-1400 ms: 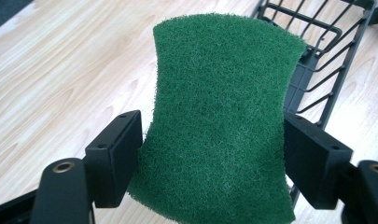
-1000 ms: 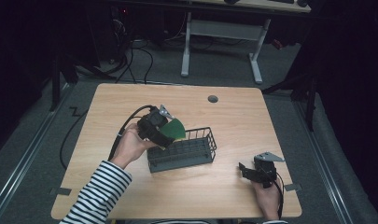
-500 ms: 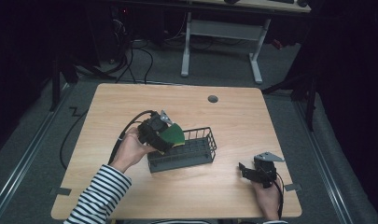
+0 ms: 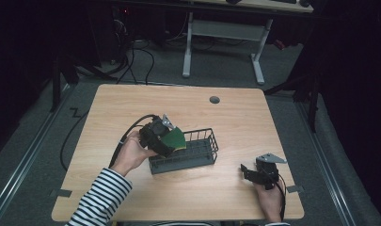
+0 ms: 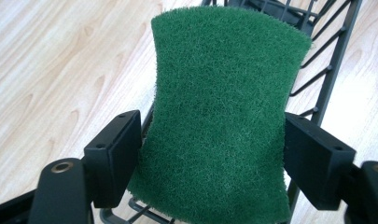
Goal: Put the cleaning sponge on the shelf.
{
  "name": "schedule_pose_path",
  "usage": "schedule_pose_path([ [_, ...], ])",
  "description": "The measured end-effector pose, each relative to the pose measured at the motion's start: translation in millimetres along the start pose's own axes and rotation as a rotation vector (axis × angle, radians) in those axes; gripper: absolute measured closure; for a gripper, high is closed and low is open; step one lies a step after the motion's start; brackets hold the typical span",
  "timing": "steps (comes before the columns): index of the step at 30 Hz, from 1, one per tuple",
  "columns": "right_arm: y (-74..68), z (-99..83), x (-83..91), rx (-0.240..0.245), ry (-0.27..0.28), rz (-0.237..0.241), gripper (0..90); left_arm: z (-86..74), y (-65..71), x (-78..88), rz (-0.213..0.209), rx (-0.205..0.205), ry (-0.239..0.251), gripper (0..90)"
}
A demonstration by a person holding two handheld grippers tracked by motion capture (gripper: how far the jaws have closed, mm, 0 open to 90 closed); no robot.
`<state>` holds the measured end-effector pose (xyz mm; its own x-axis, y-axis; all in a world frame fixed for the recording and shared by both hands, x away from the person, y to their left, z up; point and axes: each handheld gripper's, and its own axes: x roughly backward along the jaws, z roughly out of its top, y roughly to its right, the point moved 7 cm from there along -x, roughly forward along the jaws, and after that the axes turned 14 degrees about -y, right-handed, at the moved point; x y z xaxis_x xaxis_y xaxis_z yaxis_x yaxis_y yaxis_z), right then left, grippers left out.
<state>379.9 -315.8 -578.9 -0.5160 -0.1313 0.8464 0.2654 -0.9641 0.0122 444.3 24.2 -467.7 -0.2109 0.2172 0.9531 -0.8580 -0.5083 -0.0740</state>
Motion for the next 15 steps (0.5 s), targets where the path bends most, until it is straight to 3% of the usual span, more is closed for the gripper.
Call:
schedule_pose_path([
  [15,-0.1,0.0,0.0,0.0,-0.001,-0.001,28.6,-1.8,4.5,-2.2,-0.031,-0.006,0.019,25.9],
])
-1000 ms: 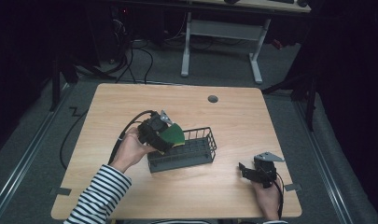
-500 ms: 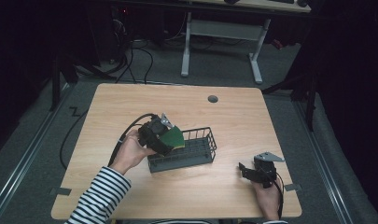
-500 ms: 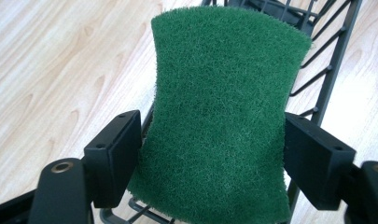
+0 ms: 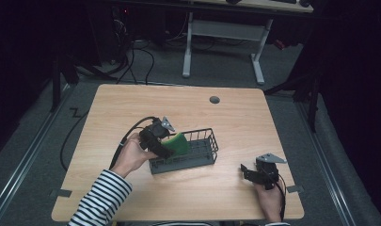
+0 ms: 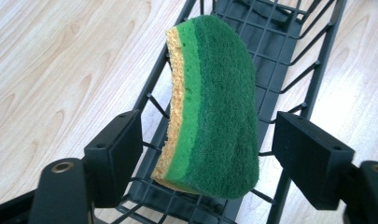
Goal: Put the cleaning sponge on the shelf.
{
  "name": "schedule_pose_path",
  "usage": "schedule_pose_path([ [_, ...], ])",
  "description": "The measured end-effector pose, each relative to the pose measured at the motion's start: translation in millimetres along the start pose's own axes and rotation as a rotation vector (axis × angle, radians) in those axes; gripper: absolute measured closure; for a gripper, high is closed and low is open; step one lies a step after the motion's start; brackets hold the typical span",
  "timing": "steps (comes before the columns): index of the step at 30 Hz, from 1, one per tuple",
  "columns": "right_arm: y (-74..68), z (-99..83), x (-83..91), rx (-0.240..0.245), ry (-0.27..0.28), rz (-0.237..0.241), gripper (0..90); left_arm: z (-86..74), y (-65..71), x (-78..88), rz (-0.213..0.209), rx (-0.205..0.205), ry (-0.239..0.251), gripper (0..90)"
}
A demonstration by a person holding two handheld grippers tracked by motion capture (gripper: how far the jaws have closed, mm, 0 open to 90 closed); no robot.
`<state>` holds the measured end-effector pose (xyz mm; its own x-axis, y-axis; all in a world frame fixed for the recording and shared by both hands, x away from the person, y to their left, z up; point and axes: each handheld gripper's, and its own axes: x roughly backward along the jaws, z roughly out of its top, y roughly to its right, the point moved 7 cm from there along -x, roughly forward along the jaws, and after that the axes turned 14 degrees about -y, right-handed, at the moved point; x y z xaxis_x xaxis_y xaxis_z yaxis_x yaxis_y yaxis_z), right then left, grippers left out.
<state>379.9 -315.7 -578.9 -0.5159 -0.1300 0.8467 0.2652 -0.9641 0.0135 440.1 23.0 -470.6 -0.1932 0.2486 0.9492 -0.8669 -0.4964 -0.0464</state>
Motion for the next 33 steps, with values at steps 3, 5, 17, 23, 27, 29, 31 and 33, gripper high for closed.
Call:
schedule_pose_path([
  [3,0.0,0.0,0.0,0.0,0.0,0.0,28.6,-1.3,-0.9,1.3,0.0,0.012,0.015,25.7],
  [5,0.0,0.0,0.0,0.0,0.0,0.0,28.6,-2.9,-2.7,4.5,-0.006,0.028,0.04,25.3],
  [17,-0.1,0.1,0.0,-0.001,0.0,0.0,28.6,-31.3,-23.0,26.0,-0.003,0.151,0.156,26.7],
  [23,0.0,0.0,0.0,0.0,0.0,-0.001,28.6,-49.4,-32.0,33.3,0.023,0.204,0.184,26.7],
  [27,-0.1,0.0,0.0,-0.001,0.0,0.0,28.6,-65.8,-38.1,38.7,0.039,0.255,0.221,27.1],
  [29,0.0,0.0,0.0,0.0,0.0,0.0,28.6,-69.5,-39.5,39.5,0.039,0.263,0.225,27.3],
  [31,-0.1,0.1,0.0,-0.001,0.0,0.0,28.6,-76.3,-41.9,40.8,0.032,0.29,0.24,27.4],
  [33,-0.1,0.0,0.0,-0.001,0.0,0.0,28.6,-83.1,-44.5,41.7,0.029,0.314,0.252,27.6],
])
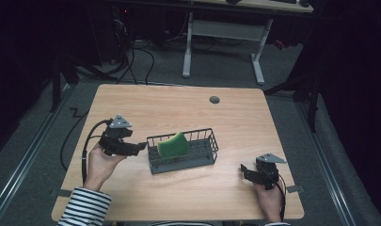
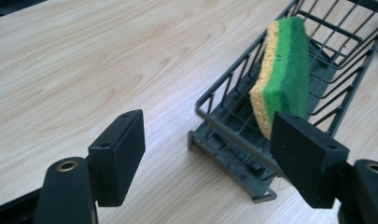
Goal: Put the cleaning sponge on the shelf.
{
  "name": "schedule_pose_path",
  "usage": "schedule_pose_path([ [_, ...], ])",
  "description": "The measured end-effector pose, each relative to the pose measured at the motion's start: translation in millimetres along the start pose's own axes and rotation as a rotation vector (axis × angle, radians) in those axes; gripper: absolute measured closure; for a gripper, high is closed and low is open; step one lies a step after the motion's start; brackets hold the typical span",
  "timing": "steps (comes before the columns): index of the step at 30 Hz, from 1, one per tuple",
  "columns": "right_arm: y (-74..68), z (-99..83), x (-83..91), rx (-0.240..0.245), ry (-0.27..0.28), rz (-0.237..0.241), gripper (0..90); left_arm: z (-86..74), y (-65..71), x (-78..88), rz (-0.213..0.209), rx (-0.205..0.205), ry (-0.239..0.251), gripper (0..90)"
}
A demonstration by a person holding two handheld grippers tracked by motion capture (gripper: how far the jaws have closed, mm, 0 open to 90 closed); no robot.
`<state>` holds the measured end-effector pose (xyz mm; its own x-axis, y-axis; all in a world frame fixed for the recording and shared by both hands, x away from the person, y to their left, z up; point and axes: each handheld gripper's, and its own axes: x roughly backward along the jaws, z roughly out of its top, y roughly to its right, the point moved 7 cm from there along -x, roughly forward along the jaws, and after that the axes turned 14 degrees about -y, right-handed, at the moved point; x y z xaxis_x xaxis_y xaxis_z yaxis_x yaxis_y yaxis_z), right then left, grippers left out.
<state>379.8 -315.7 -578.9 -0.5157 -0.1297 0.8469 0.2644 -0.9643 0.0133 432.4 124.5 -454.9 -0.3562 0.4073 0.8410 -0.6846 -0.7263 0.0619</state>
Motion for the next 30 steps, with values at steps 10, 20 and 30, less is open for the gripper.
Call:
schedule_pose_path([
  [10,0.0,0.0,0.0,0.0,0.0,0.0,28.6,-26.9,-17.4,7.0,0.003,0.098,0.039,27.0],
  [20,0.0,0.0,0.0,-0.001,0.0,-0.001,28.6,-51.9,-28.0,9.9,0.006,0.17,0.065,26.5],
  [30,0.0,0.0,-0.1,0.0,0.001,-0.002,28.6,-69.7,-34.3,5.5,0.002,0.219,0.07,26.1],
])
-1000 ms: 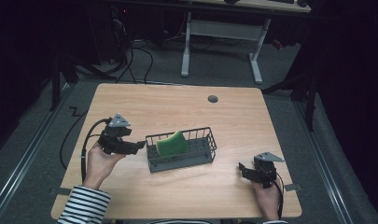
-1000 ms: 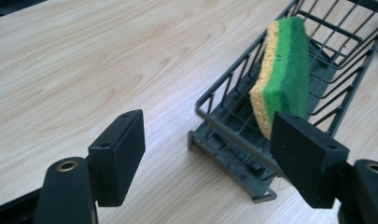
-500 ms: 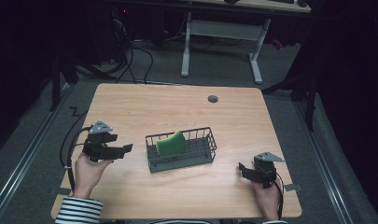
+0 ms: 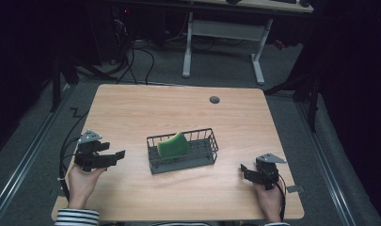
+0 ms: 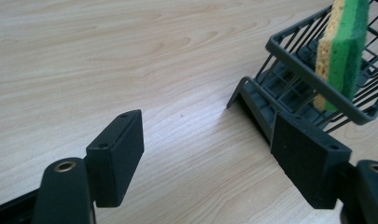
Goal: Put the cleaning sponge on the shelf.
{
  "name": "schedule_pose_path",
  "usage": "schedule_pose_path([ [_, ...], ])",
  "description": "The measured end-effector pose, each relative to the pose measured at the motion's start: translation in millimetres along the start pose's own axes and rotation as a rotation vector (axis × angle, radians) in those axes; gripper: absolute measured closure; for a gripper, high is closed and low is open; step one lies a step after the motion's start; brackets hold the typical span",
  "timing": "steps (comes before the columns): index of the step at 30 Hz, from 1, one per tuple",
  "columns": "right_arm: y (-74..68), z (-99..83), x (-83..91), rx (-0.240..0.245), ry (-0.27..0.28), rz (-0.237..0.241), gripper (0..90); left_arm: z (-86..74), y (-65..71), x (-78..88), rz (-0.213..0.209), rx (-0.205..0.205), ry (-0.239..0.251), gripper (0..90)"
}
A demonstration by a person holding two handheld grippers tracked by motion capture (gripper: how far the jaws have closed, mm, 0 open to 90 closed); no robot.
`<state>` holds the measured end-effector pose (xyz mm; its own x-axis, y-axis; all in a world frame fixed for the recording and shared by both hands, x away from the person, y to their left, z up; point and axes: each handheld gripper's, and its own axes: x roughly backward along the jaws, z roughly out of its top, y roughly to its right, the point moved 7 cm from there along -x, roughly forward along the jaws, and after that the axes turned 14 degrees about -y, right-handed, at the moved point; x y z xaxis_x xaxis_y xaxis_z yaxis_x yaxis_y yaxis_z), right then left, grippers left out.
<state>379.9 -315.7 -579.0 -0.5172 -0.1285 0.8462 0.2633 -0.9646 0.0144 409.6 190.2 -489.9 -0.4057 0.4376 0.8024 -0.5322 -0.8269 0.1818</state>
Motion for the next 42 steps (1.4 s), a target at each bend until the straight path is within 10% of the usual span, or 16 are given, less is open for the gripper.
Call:
schedule_pose_path([
  [42,0.0,0.0,0.1,-0.001,-0.001,0.001,28.5,-41.3,-13.3,-51.0,0.06,0.094,0.001,24.3],
])
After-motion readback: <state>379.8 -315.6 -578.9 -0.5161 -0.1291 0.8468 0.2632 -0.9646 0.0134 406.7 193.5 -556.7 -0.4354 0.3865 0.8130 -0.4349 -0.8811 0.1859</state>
